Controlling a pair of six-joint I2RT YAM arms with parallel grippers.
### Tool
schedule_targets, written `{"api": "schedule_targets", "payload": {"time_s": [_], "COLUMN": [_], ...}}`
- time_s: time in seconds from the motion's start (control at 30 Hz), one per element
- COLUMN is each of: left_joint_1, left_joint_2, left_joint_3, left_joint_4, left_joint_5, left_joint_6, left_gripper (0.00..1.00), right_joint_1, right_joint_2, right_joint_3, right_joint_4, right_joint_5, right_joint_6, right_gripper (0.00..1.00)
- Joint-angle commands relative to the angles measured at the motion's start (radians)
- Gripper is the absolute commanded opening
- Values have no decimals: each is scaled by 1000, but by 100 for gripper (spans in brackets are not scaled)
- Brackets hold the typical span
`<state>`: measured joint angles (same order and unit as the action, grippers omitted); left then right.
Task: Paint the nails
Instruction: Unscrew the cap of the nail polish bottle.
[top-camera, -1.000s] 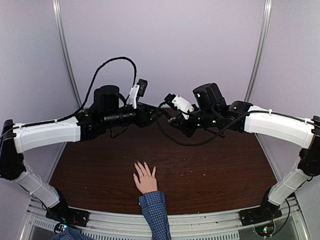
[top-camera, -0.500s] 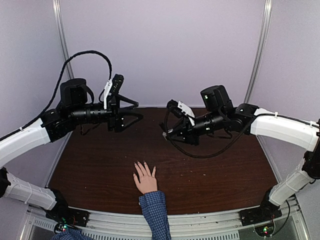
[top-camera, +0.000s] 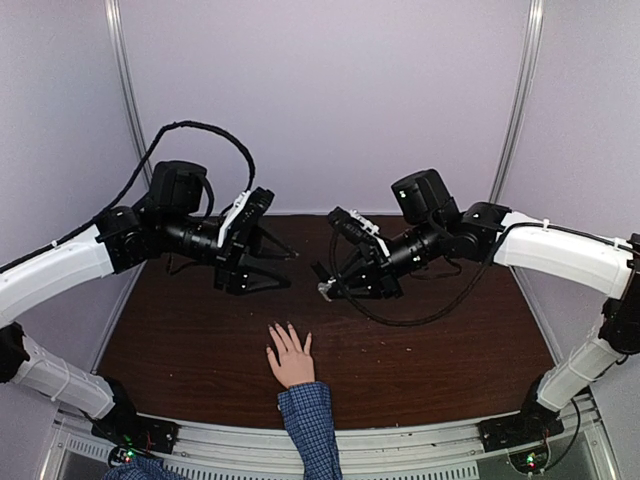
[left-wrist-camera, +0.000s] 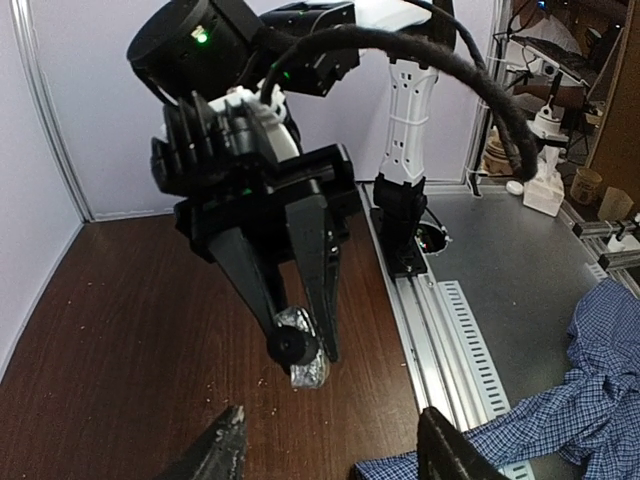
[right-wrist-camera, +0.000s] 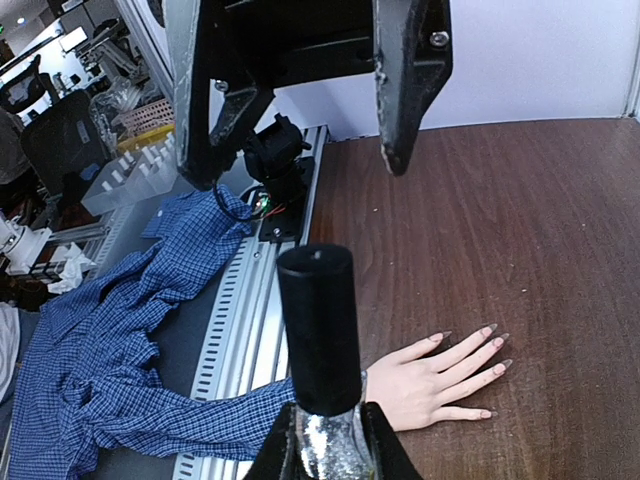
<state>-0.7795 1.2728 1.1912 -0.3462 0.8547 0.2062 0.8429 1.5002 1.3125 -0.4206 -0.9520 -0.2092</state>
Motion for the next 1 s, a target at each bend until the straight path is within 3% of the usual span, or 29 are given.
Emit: {"api": "schedule_targets", "payload": {"time_s": [0.0, 0.4, 0.97], "left_joint_1": [-28, -89, -124], "left_joint_2": [12, 59, 76], "left_joint_3": [31, 65, 70], "left_joint_4": [-13, -74, -111], "left_joint_5": [14, 0, -23], "left_joint_6": [69, 170, 231], "left_gripper": [56, 52, 36], "right_joint_1": [21, 59, 64], "right_joint_2": [35, 73, 89], "right_joint_3": [49, 86, 103], "right_joint_4": [-57, -121, -126], "right_joint_5": [-95, -125, -122], "right_joint_6": [-37, -68, -64], "right_gripper": [0, 0, 0]}}
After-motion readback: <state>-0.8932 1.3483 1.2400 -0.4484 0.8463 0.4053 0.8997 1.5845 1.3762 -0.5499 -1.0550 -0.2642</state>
